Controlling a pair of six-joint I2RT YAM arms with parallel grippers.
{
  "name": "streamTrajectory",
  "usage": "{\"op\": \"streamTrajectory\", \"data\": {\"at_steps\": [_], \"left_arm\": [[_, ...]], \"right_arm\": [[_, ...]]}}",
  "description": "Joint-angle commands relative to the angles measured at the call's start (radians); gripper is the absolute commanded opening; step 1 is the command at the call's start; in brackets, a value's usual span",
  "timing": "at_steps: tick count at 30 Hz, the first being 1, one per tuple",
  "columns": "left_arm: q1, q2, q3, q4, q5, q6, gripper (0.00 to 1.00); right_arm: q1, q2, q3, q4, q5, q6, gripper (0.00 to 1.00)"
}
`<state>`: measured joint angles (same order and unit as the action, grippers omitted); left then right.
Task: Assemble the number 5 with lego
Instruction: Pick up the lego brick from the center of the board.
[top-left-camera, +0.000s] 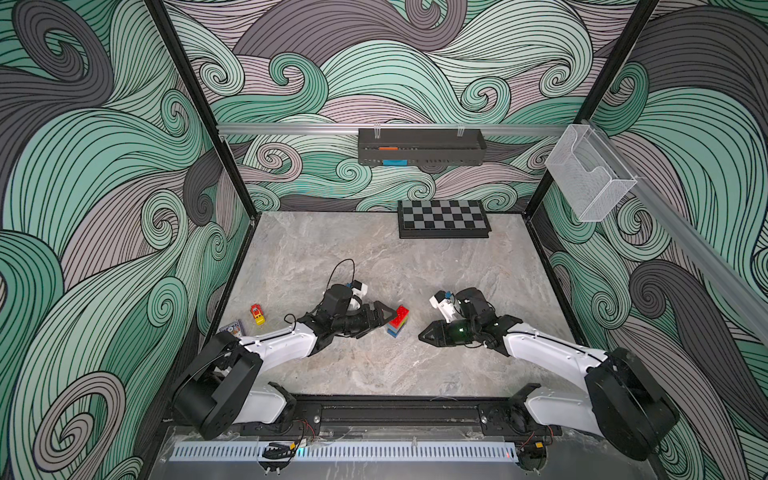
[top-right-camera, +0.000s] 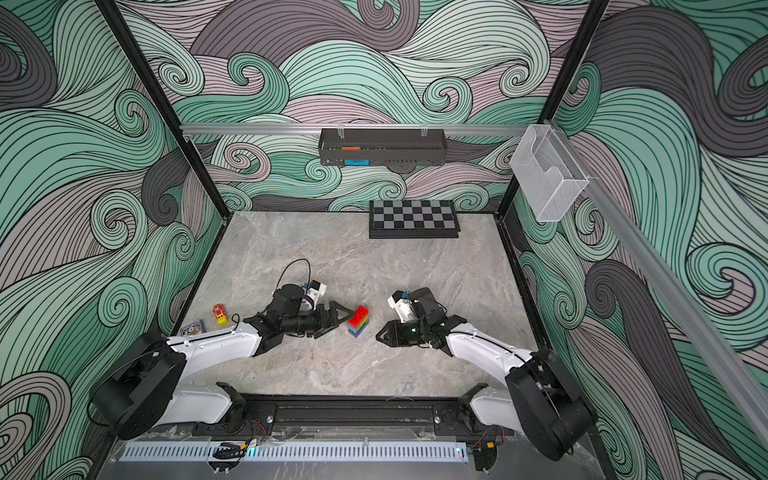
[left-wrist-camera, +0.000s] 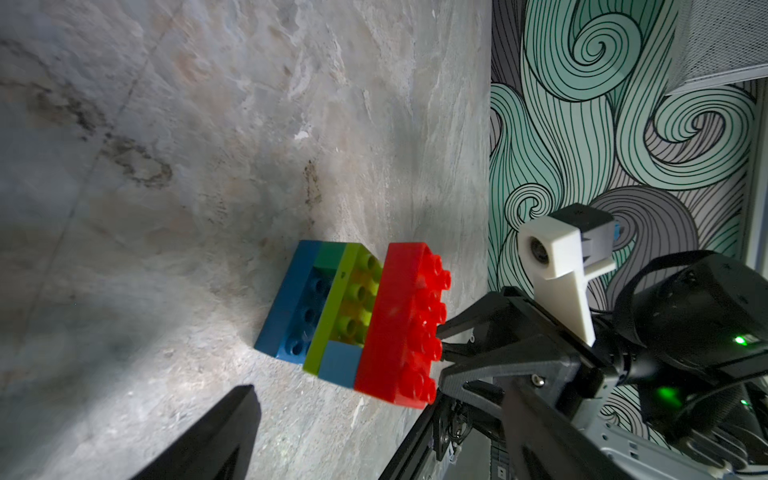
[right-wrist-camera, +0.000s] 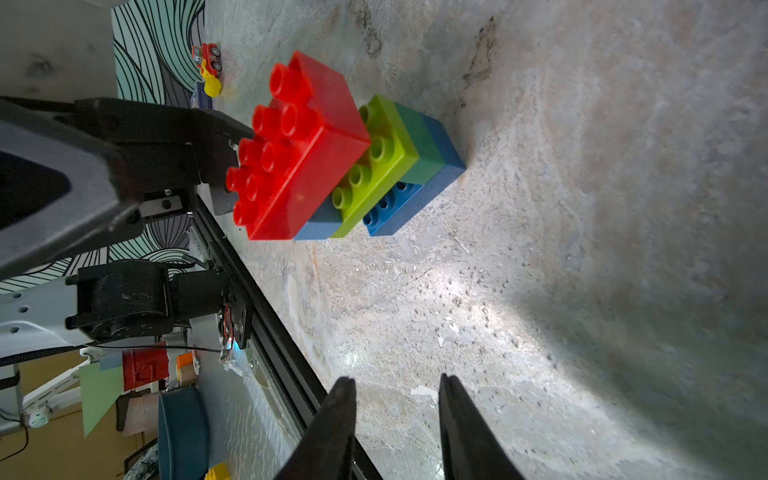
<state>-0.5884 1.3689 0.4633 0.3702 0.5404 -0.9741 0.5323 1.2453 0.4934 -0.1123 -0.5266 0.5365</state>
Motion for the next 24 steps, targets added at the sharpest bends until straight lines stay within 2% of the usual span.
{"op": "streamTrajectory", "data": {"at_steps": [1,11,24], "left_arm": [[0.013,0.036,0.000,0.131,0.075,-0.045,0.94],[0.019,0.170,0.011,0.238,0.132,-0.091,0.93],[0.023,0.231,0.011,0.322,0.159,-0.117,0.80]], "right_arm": [[-0.007,-0.029,-0.017,0.007,-0.010,0.006,0.37],[-0.014,-0.040,-0.014,0.007,-0.014,0.005,0.36],[-0.029,-0.044,-0.015,-0.008,-0.016,-0.009,0.36]]}}
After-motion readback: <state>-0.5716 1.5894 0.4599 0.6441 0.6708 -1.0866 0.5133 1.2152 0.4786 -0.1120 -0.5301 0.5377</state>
